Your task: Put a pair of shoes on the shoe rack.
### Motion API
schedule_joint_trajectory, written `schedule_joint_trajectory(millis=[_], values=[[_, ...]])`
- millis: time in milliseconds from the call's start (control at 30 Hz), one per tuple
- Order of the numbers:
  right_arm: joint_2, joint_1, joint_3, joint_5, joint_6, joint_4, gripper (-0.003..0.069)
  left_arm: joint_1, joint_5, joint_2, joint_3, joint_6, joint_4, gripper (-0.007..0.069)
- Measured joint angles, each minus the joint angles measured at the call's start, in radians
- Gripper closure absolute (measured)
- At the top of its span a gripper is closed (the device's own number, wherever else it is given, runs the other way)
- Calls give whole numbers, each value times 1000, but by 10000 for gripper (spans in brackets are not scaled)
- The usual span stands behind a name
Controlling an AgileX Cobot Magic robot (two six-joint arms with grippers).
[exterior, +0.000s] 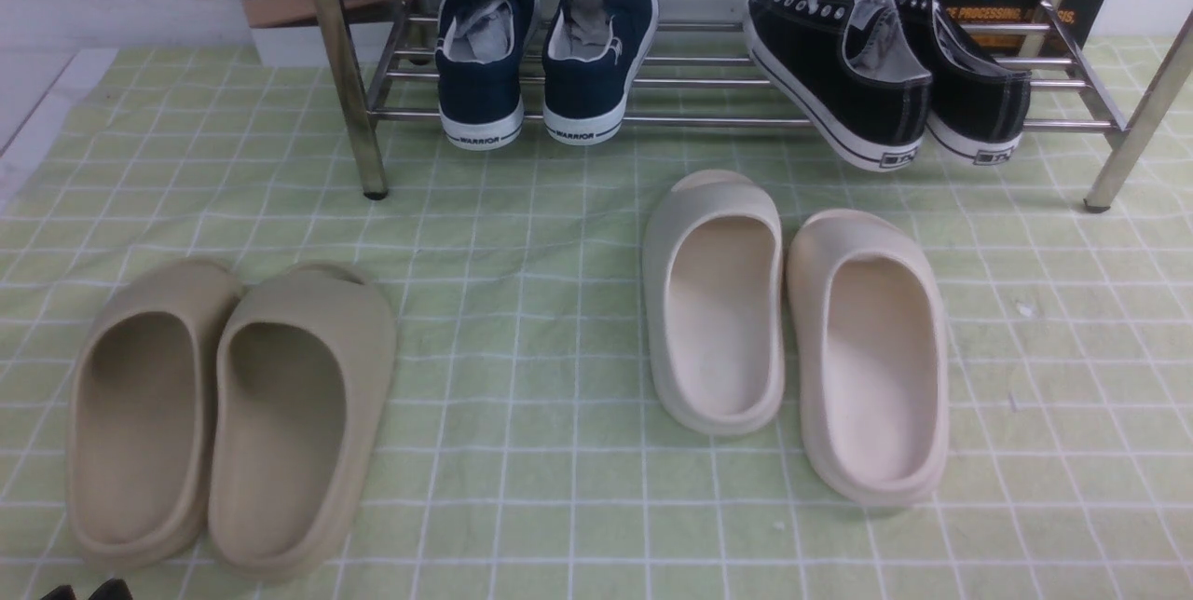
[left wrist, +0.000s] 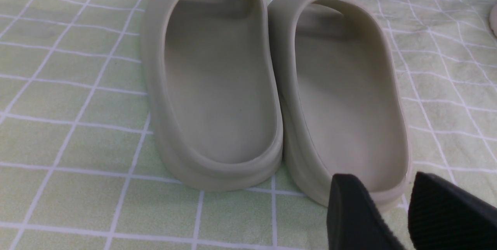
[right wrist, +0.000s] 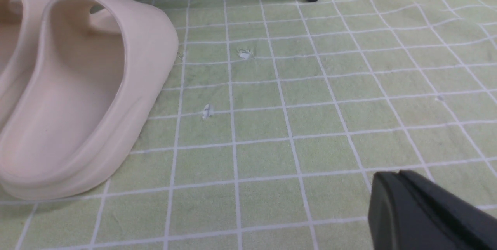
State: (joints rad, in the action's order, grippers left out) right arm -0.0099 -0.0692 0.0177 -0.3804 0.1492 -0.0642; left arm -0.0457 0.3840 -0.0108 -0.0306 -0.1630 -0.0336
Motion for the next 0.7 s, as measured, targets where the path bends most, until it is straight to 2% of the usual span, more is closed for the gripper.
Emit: schedule_joint_trajectory(millis=[700], values=[[0, 0, 0, 0, 0, 0, 637, 0, 0, 0, 0, 0, 0, 387]])
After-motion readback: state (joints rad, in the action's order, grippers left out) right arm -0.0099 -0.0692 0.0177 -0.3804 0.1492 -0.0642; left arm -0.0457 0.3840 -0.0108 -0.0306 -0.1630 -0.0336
